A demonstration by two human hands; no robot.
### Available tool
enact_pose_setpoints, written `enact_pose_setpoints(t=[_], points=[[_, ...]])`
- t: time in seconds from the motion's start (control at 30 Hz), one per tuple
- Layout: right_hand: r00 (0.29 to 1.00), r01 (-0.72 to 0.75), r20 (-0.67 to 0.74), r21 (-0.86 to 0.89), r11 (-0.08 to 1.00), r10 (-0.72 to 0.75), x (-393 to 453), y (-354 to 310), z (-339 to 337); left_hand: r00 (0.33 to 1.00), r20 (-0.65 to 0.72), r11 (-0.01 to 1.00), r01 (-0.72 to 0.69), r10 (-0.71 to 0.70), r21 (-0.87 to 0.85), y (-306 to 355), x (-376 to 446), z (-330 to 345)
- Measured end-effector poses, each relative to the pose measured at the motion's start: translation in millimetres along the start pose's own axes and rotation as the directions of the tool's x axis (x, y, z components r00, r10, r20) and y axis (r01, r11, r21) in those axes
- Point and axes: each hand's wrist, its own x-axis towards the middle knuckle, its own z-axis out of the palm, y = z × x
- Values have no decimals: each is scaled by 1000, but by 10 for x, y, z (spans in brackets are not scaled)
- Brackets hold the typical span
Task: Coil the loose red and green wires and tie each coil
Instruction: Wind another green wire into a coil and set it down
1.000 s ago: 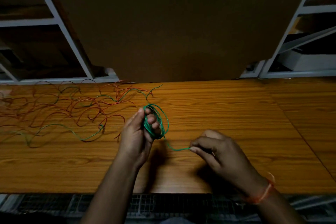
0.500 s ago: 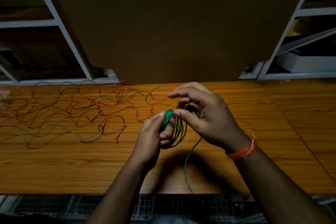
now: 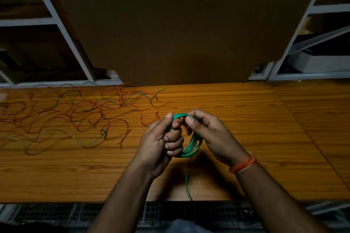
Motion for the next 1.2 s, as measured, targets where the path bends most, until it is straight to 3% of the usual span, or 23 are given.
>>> enact_pose_setpoints(t=[0.1,0.2,0.3,0.53,0.67,0.87,0.97,1.1,1.2], points=[[969,-246,123,441,863,213,-13,-13,-39,997,30,993,72,-69,-94,11,9,-34],[916,-399,307,645,652,256,-25,25,-95,986,83,964,158,-144,-216,19,18,-81],[890,-456,378,742,492,255,-8,69,-129,975,147,949,198,-166,-244,56,23,-73],[926,-377,270,699,607,264,54,-34,-137,959,197,943,247,-205,-222,100,55,-19],[929,-348,149,664,661,339,60,-126,-66,965,118,940,254,-233,-229,116,74,12],[951,-257,22,614,747,310,31,-90,33,973,24,949,230,-231,-217,108,97,14],[957,-254,14,512,820,288,-46,-4,45,973,-21,948,221,-232,-227,76,87,-43],[973,-221,-9,240,945,230,-168,145,-91,973,-48,937,204,-226,-285,87,73,-133],[981,-183,-25,213,960,192,-260,339,-227,974,-81,927,172,-210,-332,140,87,-180]])
